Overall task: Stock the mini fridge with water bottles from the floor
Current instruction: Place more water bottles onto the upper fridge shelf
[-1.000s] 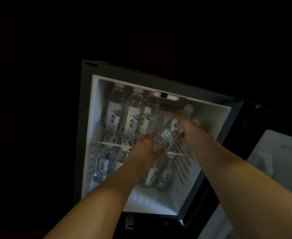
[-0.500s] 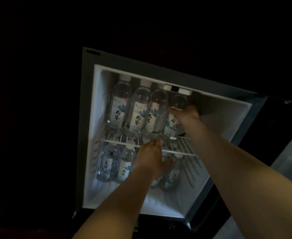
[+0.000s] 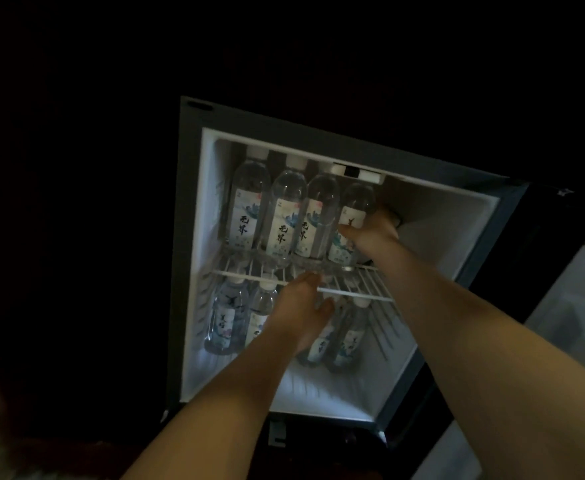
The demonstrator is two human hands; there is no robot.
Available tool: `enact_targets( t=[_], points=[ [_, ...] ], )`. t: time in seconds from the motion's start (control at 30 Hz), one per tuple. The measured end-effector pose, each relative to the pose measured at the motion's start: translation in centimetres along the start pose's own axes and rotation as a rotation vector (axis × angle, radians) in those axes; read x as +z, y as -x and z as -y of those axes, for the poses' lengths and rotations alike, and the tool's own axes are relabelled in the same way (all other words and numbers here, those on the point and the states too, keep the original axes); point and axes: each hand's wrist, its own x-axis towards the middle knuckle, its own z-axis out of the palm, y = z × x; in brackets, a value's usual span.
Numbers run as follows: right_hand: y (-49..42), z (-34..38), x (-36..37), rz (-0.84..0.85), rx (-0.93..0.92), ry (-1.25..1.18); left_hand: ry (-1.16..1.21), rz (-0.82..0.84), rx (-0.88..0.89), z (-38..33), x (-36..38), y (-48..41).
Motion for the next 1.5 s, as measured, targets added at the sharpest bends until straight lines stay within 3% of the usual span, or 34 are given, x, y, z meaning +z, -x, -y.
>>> enact_targets(
  t=[0.27, 0.47, 0.6, 0.73, 0.87, 1.13, 1.5],
  points=[
    [6.4, -2.5, 0.5, 0.014, 0.024, -0.165, 0.023, -0.120, 0.103, 1.1, 1.2, 3.7],
    [14.8, -5.6, 0.8, 0.048, -0.072, -0.139, -0.052, 0.351, -0.089, 2.1, 3.4, 7.6],
    [20.3, -10.5, 0.3, 0.266, 0.007, -0.014, -0.116, 0.635, -0.193, 1.7, 5.3, 10.9],
    [25.0, -15.5, -1.5, 0.375, 0.113, 0.179, -0.162, 0.815, -0.208, 2.2, 7.8, 13.9],
    [29.1, -19.1, -5.0, 0.438, 0.095, 0.384, -0.198, 0.899, -0.123, 2.0, 11.2, 16.8],
    [39.7, -27.1, -11.9, 0.901, 0.330, 0.761, -0.267, 1.295, 0.071, -3.2, 20.3, 24.5],
    [57.0, -33.0, -22.8, 0.968, 0.895, 0.745, -0.130, 1.554, 0.303, -10.3, 29.7, 37.6]
  ],
)
